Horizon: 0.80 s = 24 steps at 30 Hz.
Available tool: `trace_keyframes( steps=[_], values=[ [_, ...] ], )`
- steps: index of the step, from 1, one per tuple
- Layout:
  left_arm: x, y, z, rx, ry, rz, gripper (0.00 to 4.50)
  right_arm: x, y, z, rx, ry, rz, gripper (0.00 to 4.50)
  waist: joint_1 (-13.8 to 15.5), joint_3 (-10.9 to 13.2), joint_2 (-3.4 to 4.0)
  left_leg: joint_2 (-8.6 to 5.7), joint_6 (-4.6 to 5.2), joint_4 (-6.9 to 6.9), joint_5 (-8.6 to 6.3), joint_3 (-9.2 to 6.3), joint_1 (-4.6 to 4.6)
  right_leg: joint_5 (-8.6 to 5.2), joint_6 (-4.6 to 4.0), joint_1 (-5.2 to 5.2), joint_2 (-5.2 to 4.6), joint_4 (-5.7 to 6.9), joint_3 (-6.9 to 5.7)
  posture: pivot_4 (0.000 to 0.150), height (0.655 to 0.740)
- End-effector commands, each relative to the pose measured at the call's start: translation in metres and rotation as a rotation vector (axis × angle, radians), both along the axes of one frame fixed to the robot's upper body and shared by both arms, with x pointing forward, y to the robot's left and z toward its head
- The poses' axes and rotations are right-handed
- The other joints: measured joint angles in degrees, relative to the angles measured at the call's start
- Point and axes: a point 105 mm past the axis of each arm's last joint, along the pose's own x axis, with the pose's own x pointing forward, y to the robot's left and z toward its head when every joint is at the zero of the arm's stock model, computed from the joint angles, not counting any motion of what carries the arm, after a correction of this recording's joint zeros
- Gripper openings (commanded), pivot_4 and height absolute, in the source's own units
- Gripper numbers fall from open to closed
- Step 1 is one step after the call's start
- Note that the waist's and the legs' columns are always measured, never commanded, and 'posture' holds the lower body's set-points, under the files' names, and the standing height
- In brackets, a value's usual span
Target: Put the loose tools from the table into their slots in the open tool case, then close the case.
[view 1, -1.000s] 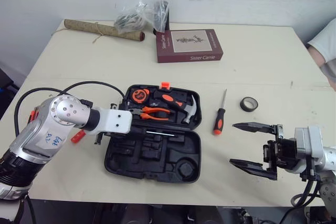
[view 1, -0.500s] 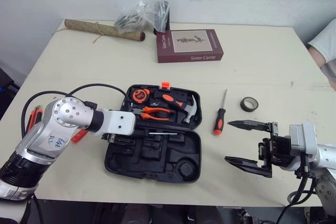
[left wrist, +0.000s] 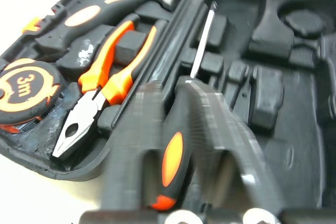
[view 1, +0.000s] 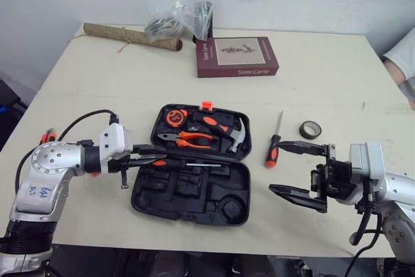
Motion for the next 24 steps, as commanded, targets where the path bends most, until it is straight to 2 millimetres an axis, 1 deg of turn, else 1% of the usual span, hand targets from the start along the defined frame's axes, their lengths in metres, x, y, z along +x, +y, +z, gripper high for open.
trace_keyframes(
  steps=[1,3,5,12,14,16,22,24],
  values=[
    [0.002,-0.018,-0.001,-0.012,-0.026,-0.016,0.03,-0.001,0.003,0.002,0.017,-0.016,0.008,4.5,0.03,0.0,0.0,0.0,0.0,0.0,0.0,0.01,0.0,0.0,0.01,0.0,0.01,0.0,0.0,0.15,0.74],
    [0.004,-0.025,-0.01,-0.025,0.005,-0.006,0.03,-0.001,0.004,0.002,0.021,-0.017,0.008,4.5,0.04,0.0,0.0,0.0,0.0,-0.02,0.0,0.01,0.0,0.0,0.01,0.0,0.01,0.02,0.0,0.15,0.74],
    [0.001,-0.028,-0.022,-0.019,0.063,-0.019,0.03,0.0,0.002,0.002,0.022,-0.015,0.001,4.5,0.06,0.0,0.0,0.0,0.0,-0.03,0.0,0.01,0.0,0.0,0.01,-0.01,0.03,0.06,0.0,0.15,0.74],
    [0.003,-0.026,-0.044,0.016,0.136,0.013,0.03,-0.003,-0.002,-0.004,0.017,-0.004,-0.015,4.5,-0.44,0.0,0.0,0.02,-0.01,-0.03,0.01,0.04,0.02,0.0,0.0,-0.03,0.05,0.02,0.01,0.15,0.74],
    [0.005,-0.024,-0.055,0.055,0.182,0.047,0.03,-0.003,-0.003,-0.005,0.016,-0.002,-0.018,4.5,-0.43,0.0,0.01,0.03,-0.01,-0.03,0.0,0.03,0.02,0.0,0.0,-0.02,0.05,-0.05,0.01,0.15,0.74],
    [0.006,-0.022,-0.062,0.073,0.223,0.068,0.03,-0.004,-0.003,-0.006,0.015,-0.002,-0.019,4.5,-0.42,-0.01,0.01,0.02,-0.01,-0.04,0.0,0.03,0.06,0.0,0.0,0.01,0.03,-0.16,0.02,0.15,0.74],
    [-0.002,-0.018,-0.089,0.172,0.387,0.119,0.03,-0.004,-0.005,-0.009,0.012,0.002,-0.029,4.5,-0.44,-0.24,0.31,0.03,0.0,-0.07,-0.01,-0.02,0.31,0.0,0.0,0.32,0.02,-0.28,0.01,0.15,0.74],
    [-0.003,-0.011,-0.102,0.273,0.412,0.165,0.03,-0.004,-0.005,-0.011,0.011,0.007,-0.033,4.5,-0.43,-0.56,0.55,0.03,0.01,-0.09,-0.03,-0.06,0.36,0.0,0.0,0.41,0.01,-0.35,0.04,0.15,0.74]
  ],
)
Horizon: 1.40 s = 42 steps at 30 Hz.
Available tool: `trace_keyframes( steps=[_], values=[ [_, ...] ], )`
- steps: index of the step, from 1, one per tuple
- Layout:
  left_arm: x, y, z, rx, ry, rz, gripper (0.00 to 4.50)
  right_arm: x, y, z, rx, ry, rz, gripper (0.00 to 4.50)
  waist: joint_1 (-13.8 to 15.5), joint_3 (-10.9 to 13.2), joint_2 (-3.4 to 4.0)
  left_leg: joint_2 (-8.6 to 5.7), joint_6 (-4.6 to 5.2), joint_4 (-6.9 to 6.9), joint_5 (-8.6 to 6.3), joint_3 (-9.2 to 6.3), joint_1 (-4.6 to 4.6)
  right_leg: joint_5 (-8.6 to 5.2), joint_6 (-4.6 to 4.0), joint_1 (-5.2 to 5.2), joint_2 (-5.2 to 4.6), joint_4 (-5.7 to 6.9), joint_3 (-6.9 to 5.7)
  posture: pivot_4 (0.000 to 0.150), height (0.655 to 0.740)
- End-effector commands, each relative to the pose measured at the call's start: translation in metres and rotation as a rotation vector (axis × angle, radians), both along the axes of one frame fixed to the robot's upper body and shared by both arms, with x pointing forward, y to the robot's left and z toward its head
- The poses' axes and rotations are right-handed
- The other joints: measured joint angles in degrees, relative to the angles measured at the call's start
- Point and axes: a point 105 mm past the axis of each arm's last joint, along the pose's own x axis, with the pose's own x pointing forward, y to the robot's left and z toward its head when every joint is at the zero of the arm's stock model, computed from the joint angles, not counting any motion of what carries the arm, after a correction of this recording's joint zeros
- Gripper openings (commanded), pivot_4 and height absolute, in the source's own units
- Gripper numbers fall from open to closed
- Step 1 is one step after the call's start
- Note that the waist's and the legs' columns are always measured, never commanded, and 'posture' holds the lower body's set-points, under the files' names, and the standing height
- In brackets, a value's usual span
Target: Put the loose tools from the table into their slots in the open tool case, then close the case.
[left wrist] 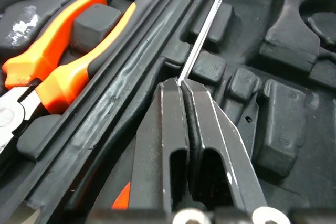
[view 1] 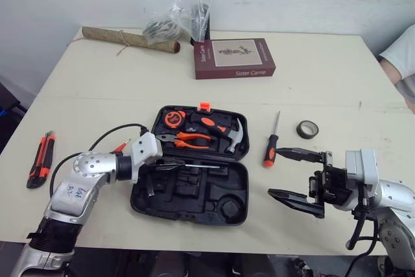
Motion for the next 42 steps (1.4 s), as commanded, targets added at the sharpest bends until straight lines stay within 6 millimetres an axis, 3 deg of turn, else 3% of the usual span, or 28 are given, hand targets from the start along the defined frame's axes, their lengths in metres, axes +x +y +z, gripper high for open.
trace_keyframes(
  steps=[1,6,9,13,15,16,18,20,22,24,26,27,29,31,34,38,42],
  values=[
    [-0.008,0.022,-0.057,0.259,0.175,0.102,0.03,-0.002,-0.002,0.003,0.007,-0.036,-0.013,4.5,-0.03,-0.38,0.28,0.0,0.0,-0.01,-0.01,-0.02,0.02,0.0,0.0,0.04,0.0,-0.04,0.01,0.15,0.74],
    [-0.007,0.008,-0.06,0.253,0.184,0.104,0.03,-0.005,-0.003,-0.005,0.012,-0.012,-0.034,4.5,-0.04,-1.05,1.01,0.06,0.19,-0.29,-0.42,0.03,0.92,-0.02,-0.01,0.94,0.0,-0.36,0.12,0.15,0.74],
    [-0.006,-0.005,-0.055,0.221,0.145,0.081,0.03,-0.004,-0.008,-0.01,0.011,-0.001,-0.068,4.5,0.03,-1.28,1.38,0.07,0.27,-0.29,-0.49,-0.04,0.97,-0.02,-0.02,1.04,-0.1,-0.39,0.3,0.15,0.74],
    [0.001,-0.016,-0.024,0.04,-0.01,0.047,0.03,0.004,-0.026,-0.013,0.035,0.001,-0.182,4.5,0.74,-1.37,1.56,0.05,0.26,-0.28,-0.47,-0.09,0.97,-0.03,-0.03,1.06,-0.11,-0.41,0.27,0.15,0.74],
    [0.002,-0.01,-0.003,-0.068,-0.081,0.063,0.03,0.002,-0.036,-0.015,0.022,0.0,-0.215,4.5,1.19,-1.4,1.66,0.01,0.24,-0.28,-0.46,-0.08,0.94,-0.03,-0.03,1.02,-0.13,-0.42,0.29,0.15,0.74],
    [0.002,-0.001,0.009,-0.108,-0.14,0.071,0.03,0.002,-0.043,-0.016,0.027,0.001,-0.249,4.5,1.32,-1.31,1.49,0.01,0.24,-0.28,-0.46,-0.08,0.88,-0.03,-0.03,0.96,-0.28,-0.44,0.28,0.15,0.74],
    [-0.004,0.024,0.031,-0.187,-0.222,0.091,0.82,0.0,-0.064,-0.019,0.021,0.003,-0.329,4.5,1.25,-0.92,0.86,0.02,0.01,-0.26,-0.32,-0.12,0.53,-0.03,-0.03,0.61,-0.38,-0.41,0.21,0.15,0.74],
    [-0.007,0.049,0.041,-0.216,-0.257,0.16,1.63,-0.006,-0.079,-0.025,-0.005,0.01,-0.378,4.5,1.08,-0.83,0.78,0.09,-0.02,-0.1,-0.29,-0.15,0.04,-0.02,-0.03,0.23,-0.29,-0.42,0.11,0.15,0.74],
    [-0.012,0.084,0.047,-0.209,-0.25,0.263,2.44,-0.013,-0.101,-0.031,-0.025,0.022,-0.456,4.5,0.99,-0.7,0.7,0.1,0.0,-0.07,-0.3,-0.12,-0.05,-0.02,-0.03,0.2,0.01,-0.45,-0.07,0.15,0.74],
    [-0.022,0.132,0.055,-0.181,-0.267,0.416,3.27,-0.024,-0.129,-0.04,-0.051,0.043,-0.565,4.5,0.82,-0.63,0.71,0.09,0.04,-0.09,-0.32,-0.06,-0.02,-0.02,-0.02,0.2,0.01,-0.48,-0.09,0.15,0.74],
    [-0.031,0.163,0.06,-0.161,-0.283,0.52,4.11,-0.033,-0.144,-0.046,-0.068,0.055,-0.627,4.5,0.71,-0.51,0.66,0.09,0.09,-0.1,-0.35,-0.03,-0.01,-0.02,-0.02,0.2,0.01,-0.49,-0.11,0.15,0.74],
    [-0.04,0.191,0.059,-0.131,-0.287,0.62,4.45,-0.04,-0.154,-0.052,-0.073,0.081,-0.672,4.5,0.68,-0.47,0.63,0.1,0.18,-0.12,-0.44,-0.04,0.0,-0.02,-0.02,0.19,-0.01,-0.51,-0.1,0.15,0.74],
    [-0.06,0.233,0.057,-0.079,-0.3,0.774,4.45,-0.052,-0.17,-0.06,-0.089,0.102,-0.748,4.5,0.5,-0.46,0.61,0.15,0.4,-0.13,-0.6,-0.05,-0.01,-0.02,-0.01,0.14,-0.23,-0.5,-0.03,0.15,0.74],
    [-0.092,0.281,0.05,-0.046,-0.287,0.98,4.45,-0.067,-0.186,-0.071,-0.098,0.145,-0.834,4.5,0.03,-0.45,0.61,0.17,0.35,-0.17,-0.62,-0.06,-0.03,-0.04,-0.05,0.05,-0.37,-0.47,0.03,0.15,0.74],
    [-0.13,0.327,0.043,-0.039,-0.284,1.214,4.45,-0.081,-0.205,-0.081,-0.106,0.177,-0.941,4.5,-0.36,-0.43,0.54,0.19,0.29,-0.34,-0.65,-0.04,-0.04,-0.11,-0.17,-0.1,-0.46,-0.46,0.13,0.15,0.74],
    [-0.151,0.349,0.042,-0.067,-0.318,1.344,4.45,-0.089,-0.221,-0.086,-0.116,0.173,-1.035,4.5,-0.3,-0.44,0.51,0.14,-0.05,-0.48,-0.77,-0.01,-0.04,-0.11,-0.19,-0.5,-0.61,-0.44,0.17,0.15,0.74],
    [-0.142,0.342,0.047,-0.116,-0.361,1.317,4.45,-0.083,-0.219,-0.084,-0.098,0.153,-1.041,4.5,-0.04,-0.58,0.27,0.13,-0.22,-0.75,-0.67,-0.03,-0.01,-0.14,-0.26,-0.54,-0.75,-0.47,0.13,0.15,0.74]
  ],
)
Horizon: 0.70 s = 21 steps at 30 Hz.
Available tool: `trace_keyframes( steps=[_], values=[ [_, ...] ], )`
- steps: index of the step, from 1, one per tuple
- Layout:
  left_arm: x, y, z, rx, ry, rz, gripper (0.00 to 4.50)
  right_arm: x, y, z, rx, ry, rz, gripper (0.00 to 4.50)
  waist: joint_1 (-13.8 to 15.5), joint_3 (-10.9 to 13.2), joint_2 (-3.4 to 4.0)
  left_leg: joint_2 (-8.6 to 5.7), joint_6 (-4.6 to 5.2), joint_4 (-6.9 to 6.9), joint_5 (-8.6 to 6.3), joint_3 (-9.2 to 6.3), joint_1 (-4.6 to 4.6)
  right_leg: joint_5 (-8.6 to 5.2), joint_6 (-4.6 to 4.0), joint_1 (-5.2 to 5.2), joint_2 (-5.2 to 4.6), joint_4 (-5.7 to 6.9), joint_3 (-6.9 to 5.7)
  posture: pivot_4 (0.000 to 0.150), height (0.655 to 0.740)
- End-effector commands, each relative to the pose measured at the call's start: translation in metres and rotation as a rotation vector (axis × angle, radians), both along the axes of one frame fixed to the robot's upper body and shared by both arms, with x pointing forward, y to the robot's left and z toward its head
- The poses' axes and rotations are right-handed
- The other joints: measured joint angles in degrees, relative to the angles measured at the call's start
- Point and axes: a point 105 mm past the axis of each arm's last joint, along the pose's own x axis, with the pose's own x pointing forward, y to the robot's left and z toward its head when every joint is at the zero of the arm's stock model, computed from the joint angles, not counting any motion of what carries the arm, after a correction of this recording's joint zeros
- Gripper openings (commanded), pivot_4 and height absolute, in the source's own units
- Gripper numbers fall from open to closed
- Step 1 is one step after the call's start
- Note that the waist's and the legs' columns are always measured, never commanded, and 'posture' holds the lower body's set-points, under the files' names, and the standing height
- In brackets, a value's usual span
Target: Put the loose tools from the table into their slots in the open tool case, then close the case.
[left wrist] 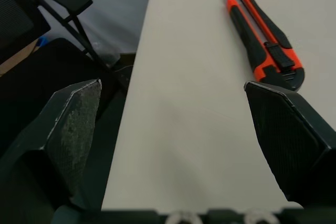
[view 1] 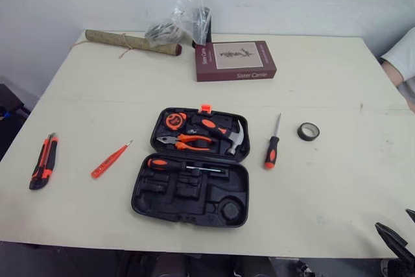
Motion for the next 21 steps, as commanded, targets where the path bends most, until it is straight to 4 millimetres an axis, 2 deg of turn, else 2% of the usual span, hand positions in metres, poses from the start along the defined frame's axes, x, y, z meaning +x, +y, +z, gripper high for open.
trace_keyframes(
  steps=[1,3,6,8,11,12,13,15,19,21],
  values=[
    [0.013,-0.008,0.02,0.04,-0.091,-0.046,4.45,0.006,0.0,0.012,-0.031,-0.052,-0.013,4.5,0.04,-0.03,-0.04,0.0,-0.06,-0.08,0.04,0.0,0.0,-0.01,-0.02,-0.02,-0.01,-0.01,-0.01,0.15,0.74],
    [0.026,-0.02,0.024,0.043,-0.125,-0.098,4.45,0.018,0.006,0.013,-0.061,-0.035,-0.001,4.5,0.01,0.0,0.01,0.0,-0.11,-0.16,0.07,0.01,-0.02,-0.02,-0.05,0.0,-0.01,-0.01,-0.01,0.15,0.74],
    [0.054,-0.049,0.039,0.044,-0.195,-0.227,4.45,0.046,0.028,0.031,-0.053,-0.063,0.055,4.5,-0.1,0.05,0.09,0.0,-0.17,-0.22,0.15,0.01,-0.11,-0.04,-0.08,0.06,0.0,0.09,0.0,0.15,0.74],
    [0.076,-0.084,0.05,0.027,-0.232,-0.377,4.45,0.065,0.054,0.042,-0.048,-0.042,0.115,4.5,-0.25,0.11,0.2,-0.01,-0.17,-0.21,0.21,0.02,-0.11,-0.05,-0.1,0.06,0.01,0.15,-0.01,0.15,0.74],
    [0.099,-0.13,0.061,0.01,-0.241,-0.566,4.45,0.086,0.086,0.054,-0.049,0.015,0.149,4.5,-0.35,0.11,0.18,-0.03,-0.13,-0.19,0.37,0.04,-0.11,-0.04,-0.09,0.05,0.02,0.28,-0.01,0.15,0.74],
    [0.105,-0.146,0.066,0.009,-0.247,-0.628,4.45,0.092,0.101,0.062,-0.016,0.009,0.178,4.5,-0.31,0.11,0.18,-0.05,-0.17,-0.2,0.49,0.03,-0.11,-0.04,-0.09,0.05,0.03,0.3,-0.02,0.15,0.74],
    [0.11,-0.169,0.068,-0.002,-0.222,-0.742,4.45,0.099,0.121,0.068,0.038,0.029,0.207,4.5,-0.26,0.11,0.18,-0.05,-0.12,-0.21,0.6,0.03,-0.11,-0.04,-0.09,0.04,0.07,0.31,-0.02,0.15,0.74],
    [0.111,-0.2,0.069,-0.032,-0.172,-0.88,4.45,0.107,0.144,0.072,0.113,0.078,0.213,4.5,-0.31,0.13,0.14,-0.04,-0.21,-0.23,0.71,0.02,-0.13,-0.04,-0.09,0.04,0.15,0.31,-0.04,0.15,0.74],
    [0.099,-0.262,0.067,-0.053,-0.077,-1.168,4.45,0.125,0.173,0.065,0.247,0.22,0.111,4.5,-0.3,0.18,0.05,-0.06,-0.2,-0.19,0.73,0.01,-0.21,-0.04,-0.09,0.02,0.17,0.3,-0.04,0.15,0.74],
    [0.094,-0.281,0.065,-0.049,-0.056,-1.272,4.45,0.134,0.181,0.062,0.258,0.25,0.058,4.5,-0.26,0.19,0.05,-0.08,-0.19,-0.19,0.73,0.0,-0.24,-0.04,-0.09,0.01,0.17,0.27,-0.05,0.15,0.74]
  ],
)
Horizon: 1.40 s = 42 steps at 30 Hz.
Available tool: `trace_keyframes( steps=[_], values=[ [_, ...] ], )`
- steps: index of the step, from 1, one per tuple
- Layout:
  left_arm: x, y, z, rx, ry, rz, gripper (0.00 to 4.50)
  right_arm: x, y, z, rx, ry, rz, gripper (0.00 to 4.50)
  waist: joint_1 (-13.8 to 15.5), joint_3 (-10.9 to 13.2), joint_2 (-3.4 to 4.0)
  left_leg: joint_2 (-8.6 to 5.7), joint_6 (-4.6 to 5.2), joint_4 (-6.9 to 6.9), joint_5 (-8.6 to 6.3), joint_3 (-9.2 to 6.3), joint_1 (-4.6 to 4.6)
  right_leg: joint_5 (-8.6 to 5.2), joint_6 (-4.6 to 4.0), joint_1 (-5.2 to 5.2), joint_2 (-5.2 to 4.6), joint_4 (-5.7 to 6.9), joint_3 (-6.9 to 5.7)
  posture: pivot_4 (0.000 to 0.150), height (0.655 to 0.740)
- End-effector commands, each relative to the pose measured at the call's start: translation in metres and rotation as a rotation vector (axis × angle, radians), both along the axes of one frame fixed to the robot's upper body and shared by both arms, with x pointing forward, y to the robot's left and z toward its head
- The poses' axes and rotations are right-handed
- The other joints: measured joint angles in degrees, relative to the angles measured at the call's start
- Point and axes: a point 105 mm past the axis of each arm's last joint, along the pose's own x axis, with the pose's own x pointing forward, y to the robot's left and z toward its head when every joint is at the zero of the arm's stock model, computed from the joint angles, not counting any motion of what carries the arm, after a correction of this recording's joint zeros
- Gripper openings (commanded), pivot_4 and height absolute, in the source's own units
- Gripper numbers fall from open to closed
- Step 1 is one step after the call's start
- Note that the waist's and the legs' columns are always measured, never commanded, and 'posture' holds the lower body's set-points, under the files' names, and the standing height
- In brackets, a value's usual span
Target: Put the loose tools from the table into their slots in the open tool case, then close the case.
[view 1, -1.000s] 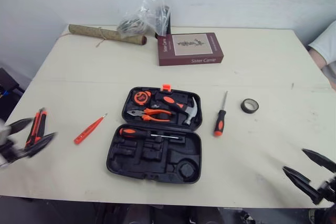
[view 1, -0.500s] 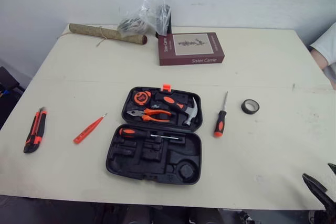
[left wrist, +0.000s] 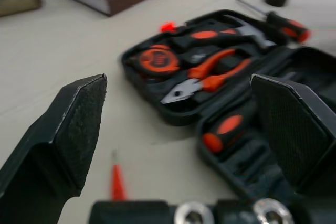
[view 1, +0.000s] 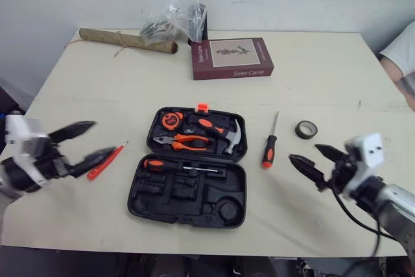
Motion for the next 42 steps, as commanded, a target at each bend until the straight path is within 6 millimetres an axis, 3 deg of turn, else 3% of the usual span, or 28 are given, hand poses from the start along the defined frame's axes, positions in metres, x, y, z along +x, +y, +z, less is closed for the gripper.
trace_keyframes(
  steps=[1,9,12,20,33,37,39,42],
  values=[
    [-0.013,-0.035,0.001,0.027,0.013,-0.192,4.45,0.008,0.014,-0.009,-0.019,0.089,-0.076,4.5,0.05,0.02,0.04,-0.01,0.0,-0.01,0.0,0.0,-0.01,0.0,0.0,0.0,0.02,-0.02,-0.01,0.15,0.74],
    [-0.016,-0.066,-0.01,0.046,0.03,-0.323,4.45,0.04,0.02,-0.017,-0.085,0.148,-0.258,4.5,-0.05,0.04,0.06,-0.06,0.08,0.11,0.07,0.06,-0.1,0.03,0.06,-0.06,0.5,0.03,0.02,0.15,0.74],
    [-0.018,-0.069,-0.013,0.057,0.033,-0.33,4.45,0.039,0.018,-0.027,-0.138,0.223,-0.283,4.5,-0.09,0.04,0.07,0.01,0.07,0.09,0.07,0.04,-0.13,0.03,0.06,-0.08,0.6,0.01,0.03,0.15,0.74],
    [-0.02,-0.072,-0.013,0.052,0.033,-0.316,4.45,0.034,0.049,-0.032,-0.134,0.307,-0.178,4.5,-0.03,0.03,0.05,0.08,0.08,0.1,0.11,-0.01,-0.18,0.03,0.05,-0.07,0.64,-0.02,0.03,0.15,0.74],
    [-0.02,-0.076,-0.012,0.047,0.031,-0.308,4.45,0.04,0.051,-0.035,-0.262,0.288,-0.144,4.5,-0.88,0.01,0.01,0.05,0.1,0.1,0.11,-0.02,-0.2,0.03,0.05,-0.07,0.62,-0.04,0.03,0.15,0.74],
    [-0.019,-0.076,-0.011,0.045,0.031,-0.308,4.5,0.043,0.054,-0.039,-0.276,0.275,-0.122,3.48,-1.28,0.01,0.01,0.04,0.11,0.1,0.12,-0.03,-0.2,0.03,0.06,-0.07,0.62,-0.03,0.02,0.15,0.74],
    [-0.018,-0.076,-0.011,0.045,0.03,-0.31,4.5,0.045,0.053,-0.038,-0.273,0.244,-0.133,2.39,-1.41,0.01,0.01,0.05,0.09,0.09,0.13,-0.02,-0.18,0.03,0.06,-0.07,0.64,-0.02,0.03,0.15,0.74],
    [-0.018,-0.075,-0.01,0.043,0.029,-0.315,4.5,0.05,0.049,-0.031,-0.248,0.158,-0.177,1.31,-1.41,0.01,0.01,0.06,0.05,0.04,0.15,-0.02,-0.15,0.03,0.05,-0.07,0.66,-0.03,0.02,0.15,0.74]
  ],
)
